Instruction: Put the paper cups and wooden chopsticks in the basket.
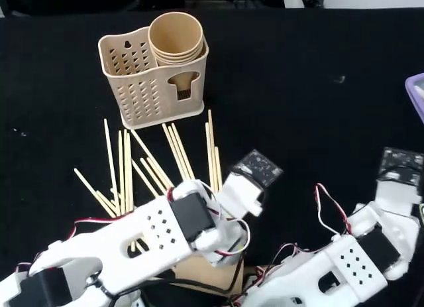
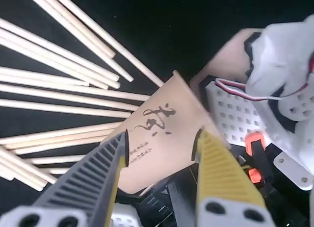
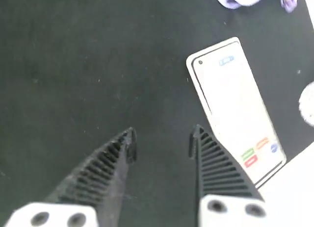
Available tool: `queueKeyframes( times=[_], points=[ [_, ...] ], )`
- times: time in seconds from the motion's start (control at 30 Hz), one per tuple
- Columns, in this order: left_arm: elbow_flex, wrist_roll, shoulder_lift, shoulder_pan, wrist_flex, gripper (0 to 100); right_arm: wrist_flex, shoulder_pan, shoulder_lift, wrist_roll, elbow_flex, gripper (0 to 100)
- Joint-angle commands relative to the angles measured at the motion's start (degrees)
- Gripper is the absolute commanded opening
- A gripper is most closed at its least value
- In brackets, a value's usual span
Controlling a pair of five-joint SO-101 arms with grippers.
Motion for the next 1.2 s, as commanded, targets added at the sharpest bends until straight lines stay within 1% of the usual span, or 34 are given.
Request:
queueKeyframes(
  times=[0.0, 0.07, 0.2, 0.3, 0.4, 0.53, 0.63, 0.73, 0.87, 1.03, 1.17],
  points=[
    [-3.5, 0.7, -1.1, 1.6, -0.7, 24, 2.6, 1.0, 3.1, -9.4, -6.3, 18.3],
    [-4.0, 0.7, -1.0, 1.6, -1.0, 24, 4.3, -0.8, 7.5, -13.1, -8.9, 18.3],
    [-2.7, 1.7, -1.0, 1.6, -6.7, 24, 6.9, -4.3, 19.1, -19.3, -15.4, 18.3],
    [0.7, 4.2, -0.9, 1.6, -11.3, 24, 8.9, -4.5, 28.4, -23.5, -21.9, 18.3],
    [4.2, 4.7, -0.9, 1.6, -14.5, 24, 9.9, -4.4, 36.9, -25.3, -28.5, 18.3],
    [6.2, 4.5, -0.9, 1.6, -16.4, 24, 9.9, -4.4, 44.4, -26.4, -33.7, 18.3],
    [6.5, 4.3, -0.9, 2.0, -16.3, 24, 9.7, -4.4, 46.2, -26.4, -34.9, 18.3],
    [8.0, 4.0, -0.9, 4.1, -16.4, 24, 9.7, -4.8, 46.2, -26.4, -34.9, 18.3],
    [12.4, -0.4, -0.9, 6.8, -16.4, 24, 9.7, -4.8, 46.2, -26.2, -35.0, 18.3],
    [14.9, -2.7, -0.9, 3.8, -14.5, 23, 9.7, -4.8, 46.2, -26.0, -35.0, 18.3],
    [14.7, -6.7, -1.6, 1.1, -12.0, 23, 9.7, -4.9, 46.2, -26.0, -34.9, 18.3]
  ],
)
